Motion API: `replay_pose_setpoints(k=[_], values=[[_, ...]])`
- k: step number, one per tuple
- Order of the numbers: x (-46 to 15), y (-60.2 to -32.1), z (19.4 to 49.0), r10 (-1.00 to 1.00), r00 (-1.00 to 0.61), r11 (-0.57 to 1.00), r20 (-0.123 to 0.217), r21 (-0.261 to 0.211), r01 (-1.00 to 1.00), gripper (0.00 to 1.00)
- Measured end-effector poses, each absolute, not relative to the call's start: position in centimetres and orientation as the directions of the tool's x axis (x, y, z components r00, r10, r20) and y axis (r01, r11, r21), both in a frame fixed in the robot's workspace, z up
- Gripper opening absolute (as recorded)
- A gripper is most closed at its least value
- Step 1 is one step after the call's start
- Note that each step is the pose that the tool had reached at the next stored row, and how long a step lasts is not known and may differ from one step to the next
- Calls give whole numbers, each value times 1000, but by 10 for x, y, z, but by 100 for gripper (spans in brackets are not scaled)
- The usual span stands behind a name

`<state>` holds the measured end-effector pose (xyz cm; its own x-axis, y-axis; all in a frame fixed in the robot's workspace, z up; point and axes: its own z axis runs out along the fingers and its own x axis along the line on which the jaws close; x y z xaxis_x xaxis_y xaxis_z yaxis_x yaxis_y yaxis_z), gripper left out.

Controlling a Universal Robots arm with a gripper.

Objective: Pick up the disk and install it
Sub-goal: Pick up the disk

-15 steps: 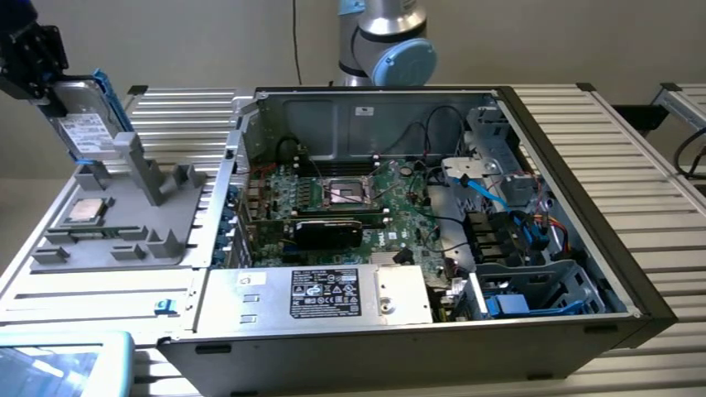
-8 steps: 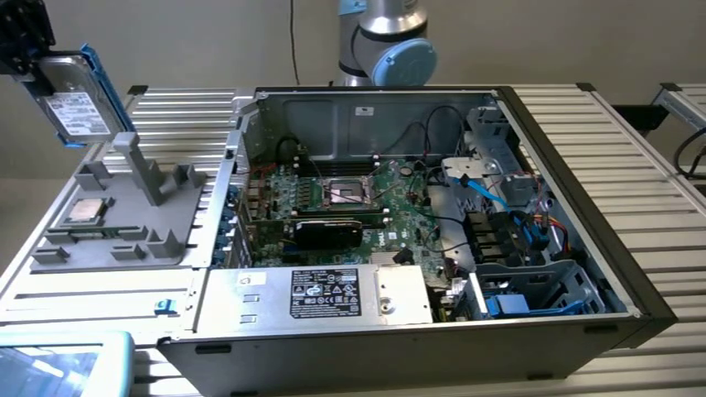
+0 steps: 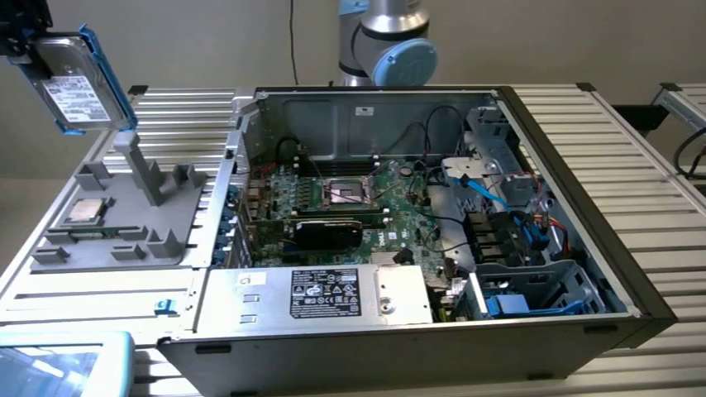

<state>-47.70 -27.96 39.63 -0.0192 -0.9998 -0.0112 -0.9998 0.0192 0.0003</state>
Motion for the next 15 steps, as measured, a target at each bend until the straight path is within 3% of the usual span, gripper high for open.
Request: replay_pose_setpoints(k=[15], values=[[-434,-280,425,-1000,-19,19,-12,0,-1000,37]])
